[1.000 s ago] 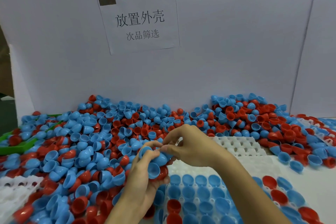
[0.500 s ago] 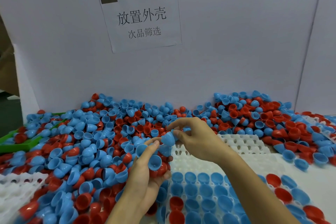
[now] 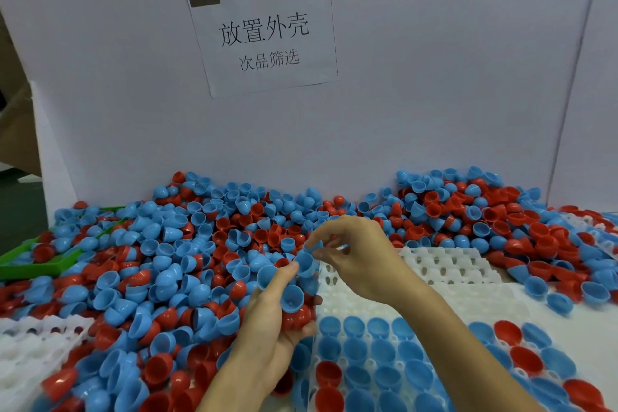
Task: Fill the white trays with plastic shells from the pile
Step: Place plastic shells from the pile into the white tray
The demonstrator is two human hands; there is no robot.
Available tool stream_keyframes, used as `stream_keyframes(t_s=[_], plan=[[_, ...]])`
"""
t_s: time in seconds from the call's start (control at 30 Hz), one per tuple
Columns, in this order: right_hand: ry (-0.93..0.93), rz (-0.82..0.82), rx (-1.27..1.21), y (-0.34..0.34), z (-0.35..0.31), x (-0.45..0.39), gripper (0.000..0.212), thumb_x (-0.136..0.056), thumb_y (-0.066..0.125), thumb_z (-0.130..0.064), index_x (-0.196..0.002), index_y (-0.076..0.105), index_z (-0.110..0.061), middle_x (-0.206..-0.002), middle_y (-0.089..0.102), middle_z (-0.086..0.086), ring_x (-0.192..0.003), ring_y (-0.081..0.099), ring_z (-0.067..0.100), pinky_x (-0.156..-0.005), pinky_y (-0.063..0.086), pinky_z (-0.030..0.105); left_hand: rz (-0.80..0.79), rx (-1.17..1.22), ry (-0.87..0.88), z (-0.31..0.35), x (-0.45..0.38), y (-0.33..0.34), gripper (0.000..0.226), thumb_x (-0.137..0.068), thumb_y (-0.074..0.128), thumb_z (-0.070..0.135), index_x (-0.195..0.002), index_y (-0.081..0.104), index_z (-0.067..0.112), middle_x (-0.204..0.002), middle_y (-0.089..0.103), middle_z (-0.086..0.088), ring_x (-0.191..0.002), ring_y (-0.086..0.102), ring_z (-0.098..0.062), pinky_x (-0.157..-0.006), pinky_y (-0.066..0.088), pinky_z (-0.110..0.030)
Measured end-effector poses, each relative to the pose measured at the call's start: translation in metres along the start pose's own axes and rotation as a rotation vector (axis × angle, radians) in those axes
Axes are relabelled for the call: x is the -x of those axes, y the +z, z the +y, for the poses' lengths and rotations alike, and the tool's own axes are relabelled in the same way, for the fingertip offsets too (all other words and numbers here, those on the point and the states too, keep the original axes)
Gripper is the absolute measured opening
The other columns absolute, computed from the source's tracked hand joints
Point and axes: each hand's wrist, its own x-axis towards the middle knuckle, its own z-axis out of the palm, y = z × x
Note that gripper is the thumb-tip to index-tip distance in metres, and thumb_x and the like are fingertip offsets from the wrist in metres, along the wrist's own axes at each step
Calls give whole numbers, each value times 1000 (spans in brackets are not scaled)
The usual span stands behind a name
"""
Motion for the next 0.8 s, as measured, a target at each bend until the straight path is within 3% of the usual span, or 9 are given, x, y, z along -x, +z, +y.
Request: stream_keyframes(t_s=[0.1, 0.2, 0.27, 0.4, 0.6, 0.7, 0.8], plan=[[-1, -42, 24, -1, 1, 1, 14, -94, 66, -24, -101, 77, -21, -94, 72, -14, -84, 65, -4, -70, 50, 7, 57, -59, 64, -3, -5, -2, 34, -91, 68, 26, -115, 66, 1, -89, 62, -21, -55, 56, -20, -38, 39, -25], [16, -75, 61, -2, 0, 3, 25, -91, 66, -43, -97, 78, -21, -92, 72, -15, -78, 63, -9, -63, 46, 4, 60, -147, 131, -5, -7, -4, 18, -91, 68, 27, -98, 72, 10, -79, 64, -18, -51, 54, -18, -39, 39, -27], [31, -109, 134, -3, 1, 3, 31, -86, 72, -47, -101, 77, -20, -103, 72, -13, -77, 60, -8, -68, 45, 6, 54, -185, 155, -6, -8, -5, 12, -91, 68, 27, -88, 75, 17, -76, 66, -14, -49, 53, -18, -39, 39, -27], [76, -128, 206, -2, 4, 2, 27, -86, 75, -36, -107, 74, -19, -115, 69, -9, -86, 61, 0, -79, 50, 16, 27, -235, 181, -7, -7, -5, 11, -84, 71, 36, -77, 76, 28, -72, 68, -1, -53, 55, -17, -40, 41, -28], [165, 9, 329, -3, 12, 0, 21, -90, 68, -20, -109, 74, -15, -111, 72, -3, -91, 66, 12, -82, 56, 30, 88, -169, 187, -7, -12, -7, 15, -90, 71, 28, -88, 75, 14, -69, 63, -10, -50, 51, -20, -38, 39, -27], [212, -90, 461, -3, 14, -4, 24, -89, 67, -18, -112, 73, -13, -112, 71, 1, -96, 68, 20, -79, 57, 34, 108, -158, 177, -6, -14, -8, 14, -90, 71, 26, -84, 75, 15, -66, 59, -11, -51, 51, -22, -38, 39, -27], [219, -264, 652, 3, 8, -11, 20, -87, 66, -19, -102, 74, -10, -96, 71, 7, -77, 66, 24, -62, 55, 38, 93, -165, 166, -5, -12, -8, 19, -90, 72, 27, -74, 75, 20, -68, 60, -10, -54, 52, -23, -39, 39, -27]])
